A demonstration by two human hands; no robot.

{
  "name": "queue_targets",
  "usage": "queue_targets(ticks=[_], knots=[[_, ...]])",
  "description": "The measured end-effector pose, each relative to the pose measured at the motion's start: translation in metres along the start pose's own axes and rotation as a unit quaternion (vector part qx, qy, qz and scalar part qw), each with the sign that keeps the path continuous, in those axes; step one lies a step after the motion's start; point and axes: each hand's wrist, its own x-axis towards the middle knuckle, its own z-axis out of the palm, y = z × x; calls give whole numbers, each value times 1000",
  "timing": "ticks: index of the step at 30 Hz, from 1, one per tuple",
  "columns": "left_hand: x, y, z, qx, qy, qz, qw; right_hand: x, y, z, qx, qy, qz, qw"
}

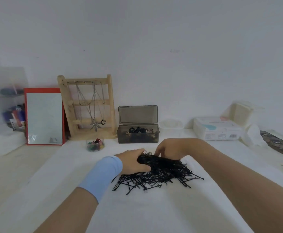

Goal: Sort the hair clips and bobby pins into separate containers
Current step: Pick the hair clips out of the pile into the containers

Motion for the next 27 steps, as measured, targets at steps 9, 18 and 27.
queue_targets(ticks=[9, 18, 27], knots=[[31, 25, -16, 64, -22, 7, 998, 2, 25, 3, 67, 39, -17, 997], [78, 54, -59, 23, 128, 20, 991, 26, 81, -35, 102, 285, 39, 952], [128, 28, -63, 85, 179, -21, 980, 104, 110, -31, 10, 303, 133, 944]])
